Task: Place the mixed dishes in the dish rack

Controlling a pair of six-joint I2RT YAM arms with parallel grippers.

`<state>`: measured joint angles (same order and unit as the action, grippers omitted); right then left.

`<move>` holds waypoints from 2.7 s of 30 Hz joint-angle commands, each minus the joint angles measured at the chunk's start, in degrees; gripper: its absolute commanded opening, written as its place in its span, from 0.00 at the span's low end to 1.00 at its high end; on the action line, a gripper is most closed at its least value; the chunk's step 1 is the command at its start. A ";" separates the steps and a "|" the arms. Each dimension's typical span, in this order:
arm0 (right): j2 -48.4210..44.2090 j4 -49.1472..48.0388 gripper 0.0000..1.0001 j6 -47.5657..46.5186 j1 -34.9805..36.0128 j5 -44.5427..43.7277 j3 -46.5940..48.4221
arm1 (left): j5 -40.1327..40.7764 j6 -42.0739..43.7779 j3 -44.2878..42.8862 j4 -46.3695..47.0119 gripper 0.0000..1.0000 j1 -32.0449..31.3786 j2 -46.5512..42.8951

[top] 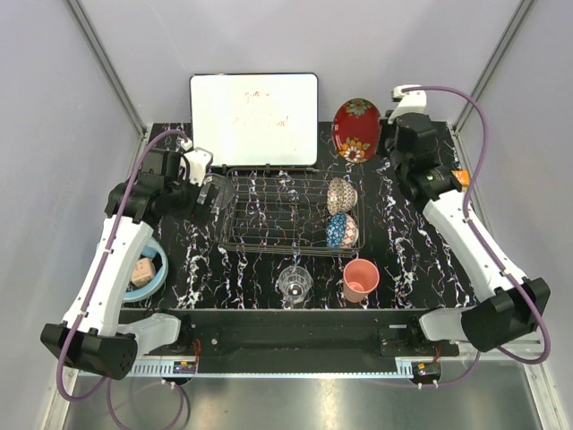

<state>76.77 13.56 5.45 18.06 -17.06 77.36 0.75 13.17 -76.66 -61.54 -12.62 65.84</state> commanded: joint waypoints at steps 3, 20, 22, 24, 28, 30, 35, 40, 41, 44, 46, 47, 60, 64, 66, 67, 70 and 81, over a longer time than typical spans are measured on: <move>-5.05 -17.68 0.00 -21.68 10.04 -4.99 -1.15 | 1.36 0.63 1.25 2.83 0.95 0.32 -1.33; -4.44 -36.35 0.00 -72.07 26.05 4.40 -20.07 | 1.35 0.11 3.45 3.79 0.95 0.32 -1.95; -4.09 -35.10 0.00 -73.21 27.02 5.46 -20.06 | 1.36 0.01 3.89 4.14 0.95 0.32 -2.12; -3.56 -33.69 0.00 -74.88 27.46 5.55 -20.23 | 1.44 0.10 4.41 4.32 0.95 0.32 -2.21; -2.07 -33.43 0.00 -75.85 27.99 5.46 -20.32 | 1.71 0.37 5.03 4.85 0.95 0.32 -2.56; -1.72 -33.25 0.00 -75.94 27.99 6.16 -20.23 | 1.71 0.37 5.47 5.20 0.95 0.32 -2.83; 0.83 -31.50 0.00 -76.12 28.08 8.00 -19.88 | 1.88 0.54 6.52 5.90 0.95 0.32 -3.00; 4.43 -31.05 0.00 -76.64 28.08 8.18 -19.27 | 1.88 0.45 7.49 6.43 0.95 0.32 -3.00; 4.79 -31.05 0.00 -76.73 28.08 8.27 -19.18 | 1.88 0.37 7.67 6.60 0.95 0.32 -2.92; 6.37 -31.58 0.00 -77.43 27.90 8.45 -19.44 | 1.79 0.45 7.93 6.87 0.95 0.32 -2.91; 7.16 -31.76 0.00 -77.96 27.64 8.62 -19.62 | 1.62 0.54 8.19 7.04 0.95 0.32 -3.18; 7.16 -31.84 0.00 -77.96 27.55 8.71 -19.62 | 1.62 0.63 8.20 7.22 0.95 0.32 -3.18; 2.95 -33.07 0.00 -80.95 25.44 8.36 -21.73 | 1.00 0.01 8.72 7.75 0.95 0.49 -2.56; 2.33 -33.60 0.00 -82.27 25.27 8.80 -21.47 | 0.65 -0.51 8.55 7.84 0.95 0.49 -2.47; 2.50 -33.86 0.00 -82.62 24.74 9.06 -21.03 | 0.30 -0.69 8.55 7.84 0.95 0.49 -2.39; 2.42 -33.86 0.00 -82.53 24.56 9.58 -20.94 | 0.21 -0.78 8.63 7.84 0.95 0.49 -2.39; 2.85 -33.86 0.00 -82.18 24.12 9.77 -21.02 | 0.39 -0.69 8.81 7.84 0.95 0.49 -2.47; 2.59 -35.27 0.00 -79.11 24.03 9.77 -25.33 | 0.65 -0.34 8.11 7.84 0.95 0.58 -2.12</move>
<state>82.19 -15.20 -73.87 42.48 -7.42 52.31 1.69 13.04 -67.81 -55.94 -12.36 63.94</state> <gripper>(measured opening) 0.020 0.952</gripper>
